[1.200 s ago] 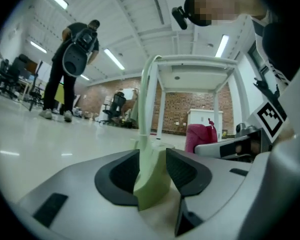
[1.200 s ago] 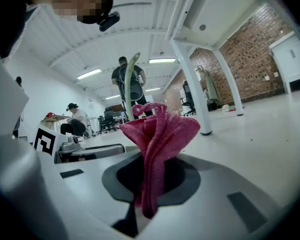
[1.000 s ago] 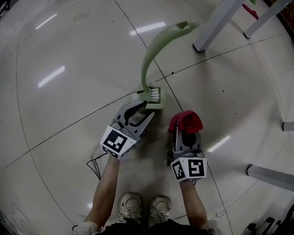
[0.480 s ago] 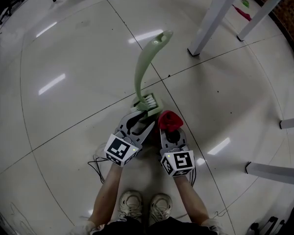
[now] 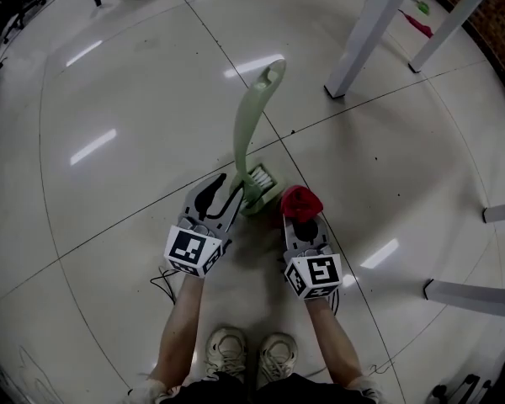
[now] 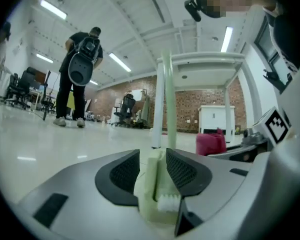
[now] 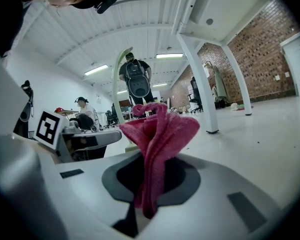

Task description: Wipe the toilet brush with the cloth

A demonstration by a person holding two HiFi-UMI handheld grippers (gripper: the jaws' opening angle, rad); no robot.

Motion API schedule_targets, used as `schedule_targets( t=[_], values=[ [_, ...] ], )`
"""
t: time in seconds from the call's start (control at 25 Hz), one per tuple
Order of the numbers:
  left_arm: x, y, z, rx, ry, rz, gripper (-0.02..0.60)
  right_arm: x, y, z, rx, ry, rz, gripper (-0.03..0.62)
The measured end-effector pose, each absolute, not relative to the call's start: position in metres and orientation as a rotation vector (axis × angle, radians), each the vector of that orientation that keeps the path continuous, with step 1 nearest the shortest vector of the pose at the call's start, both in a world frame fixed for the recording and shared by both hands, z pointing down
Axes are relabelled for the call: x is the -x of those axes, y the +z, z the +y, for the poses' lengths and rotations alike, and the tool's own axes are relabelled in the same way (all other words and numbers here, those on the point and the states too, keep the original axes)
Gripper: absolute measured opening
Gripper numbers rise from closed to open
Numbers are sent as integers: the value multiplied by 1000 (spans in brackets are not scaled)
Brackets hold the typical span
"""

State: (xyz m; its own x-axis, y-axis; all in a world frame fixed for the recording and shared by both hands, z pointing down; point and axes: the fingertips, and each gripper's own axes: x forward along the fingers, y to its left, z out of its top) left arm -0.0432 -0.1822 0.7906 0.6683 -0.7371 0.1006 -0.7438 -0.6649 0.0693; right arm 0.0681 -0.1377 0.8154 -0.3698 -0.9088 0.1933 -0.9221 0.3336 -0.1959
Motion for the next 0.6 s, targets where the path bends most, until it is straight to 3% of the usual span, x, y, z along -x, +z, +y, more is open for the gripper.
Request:
schedule_targets(
  t=[0.16, 0.6],
  values=[
    [33, 806, -208, -2826, 221, -1080, 149, -71, 818, -136, -1734, 435, -2518, 31],
    [20, 821, -209, -2832, 214, -849, 149, -61, 823, -138, -1678, 454, -2546, 32]
  ],
)
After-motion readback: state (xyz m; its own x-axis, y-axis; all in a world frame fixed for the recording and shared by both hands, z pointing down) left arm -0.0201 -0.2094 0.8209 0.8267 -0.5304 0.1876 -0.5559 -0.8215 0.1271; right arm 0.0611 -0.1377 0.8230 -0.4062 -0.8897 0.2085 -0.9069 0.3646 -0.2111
